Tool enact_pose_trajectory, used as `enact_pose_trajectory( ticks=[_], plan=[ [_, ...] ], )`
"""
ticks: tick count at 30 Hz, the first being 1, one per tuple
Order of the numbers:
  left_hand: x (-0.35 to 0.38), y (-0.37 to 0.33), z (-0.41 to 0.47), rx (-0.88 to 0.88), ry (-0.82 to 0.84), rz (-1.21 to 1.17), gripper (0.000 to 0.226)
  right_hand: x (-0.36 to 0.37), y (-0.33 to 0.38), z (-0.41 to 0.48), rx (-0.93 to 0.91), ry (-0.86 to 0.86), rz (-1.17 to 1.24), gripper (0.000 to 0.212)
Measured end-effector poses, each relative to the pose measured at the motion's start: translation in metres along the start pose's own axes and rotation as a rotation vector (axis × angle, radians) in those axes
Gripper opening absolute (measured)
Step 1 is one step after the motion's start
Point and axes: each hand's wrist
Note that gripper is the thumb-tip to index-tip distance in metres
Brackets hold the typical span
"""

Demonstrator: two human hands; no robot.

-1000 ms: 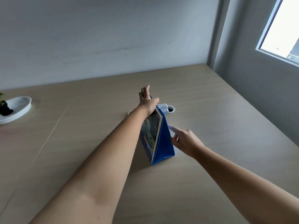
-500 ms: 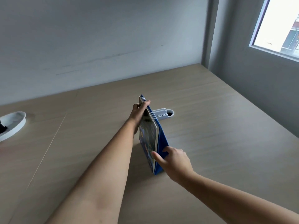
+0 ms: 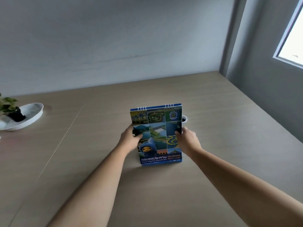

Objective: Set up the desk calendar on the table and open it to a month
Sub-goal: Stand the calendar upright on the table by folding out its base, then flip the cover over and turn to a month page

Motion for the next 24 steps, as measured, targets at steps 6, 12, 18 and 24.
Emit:
enact_pose_trajectory(
  ticks=[6, 12, 18, 24],
  plan=[
    [0.009, 0.003, 0.0, -0.001, -0.044, 0.016, 0.04, 0.006, -0.01, -0.031, -0.091, -0.194, -0.067, 0.031],
    [0.014, 0.003, 0.004, -0.01, -0.029, 0.043, 0.04, 0.002, -0.014, -0.037, -0.107, -0.125, -0.073, 0.048],
    [0.016, 0.005, 0.004, -0.008, -0.049, 0.053, 0.039, 0.003, -0.02, -0.036, -0.039, -0.122, 0.048, 0.043],
    [-0.001, -0.007, -0.002, -0.236, 0.246, -0.448, 0.039, -0.009, -0.02, -0.028, 0.115, 0.038, 0.284, 0.016]
  ],
)
Point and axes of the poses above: each hand's wrist, its own z-axis towards the middle knuckle, its own x-axis out of the palm, y = z × x, and after that the axes turned 6 degrees about -y, right-handed
